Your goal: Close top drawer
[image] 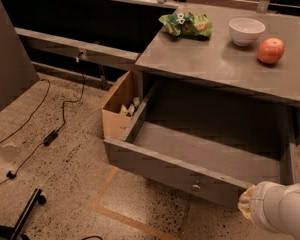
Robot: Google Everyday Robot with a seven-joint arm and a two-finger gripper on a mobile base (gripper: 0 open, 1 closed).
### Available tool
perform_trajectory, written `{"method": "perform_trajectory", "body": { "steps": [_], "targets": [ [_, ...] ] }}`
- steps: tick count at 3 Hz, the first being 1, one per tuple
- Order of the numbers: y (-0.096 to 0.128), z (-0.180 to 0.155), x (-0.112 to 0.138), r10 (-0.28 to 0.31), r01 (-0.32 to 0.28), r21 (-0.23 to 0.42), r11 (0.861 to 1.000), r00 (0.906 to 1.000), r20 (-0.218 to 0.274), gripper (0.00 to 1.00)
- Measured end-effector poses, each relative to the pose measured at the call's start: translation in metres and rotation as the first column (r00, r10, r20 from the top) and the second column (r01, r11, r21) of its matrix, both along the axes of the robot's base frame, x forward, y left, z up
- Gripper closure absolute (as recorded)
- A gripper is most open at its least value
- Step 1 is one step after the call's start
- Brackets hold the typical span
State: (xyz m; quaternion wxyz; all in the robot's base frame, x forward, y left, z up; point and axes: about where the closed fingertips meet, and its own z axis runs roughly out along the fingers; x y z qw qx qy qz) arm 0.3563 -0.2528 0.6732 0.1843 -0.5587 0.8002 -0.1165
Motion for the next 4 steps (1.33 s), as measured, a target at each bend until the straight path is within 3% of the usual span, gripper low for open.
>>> {"method": "perform_trajectory", "body": {
  "steps": [2,4],
  "targets": [
    [-0.003,-0.002,0.016,0.005,-0.001,-0.034,0.999,0.9943,0.107,1.0],
    [-0.009,-0.007,0.035,0.017,-0.006,-0.067,0.998,0.9871,0.159,1.0]
  ]
}}
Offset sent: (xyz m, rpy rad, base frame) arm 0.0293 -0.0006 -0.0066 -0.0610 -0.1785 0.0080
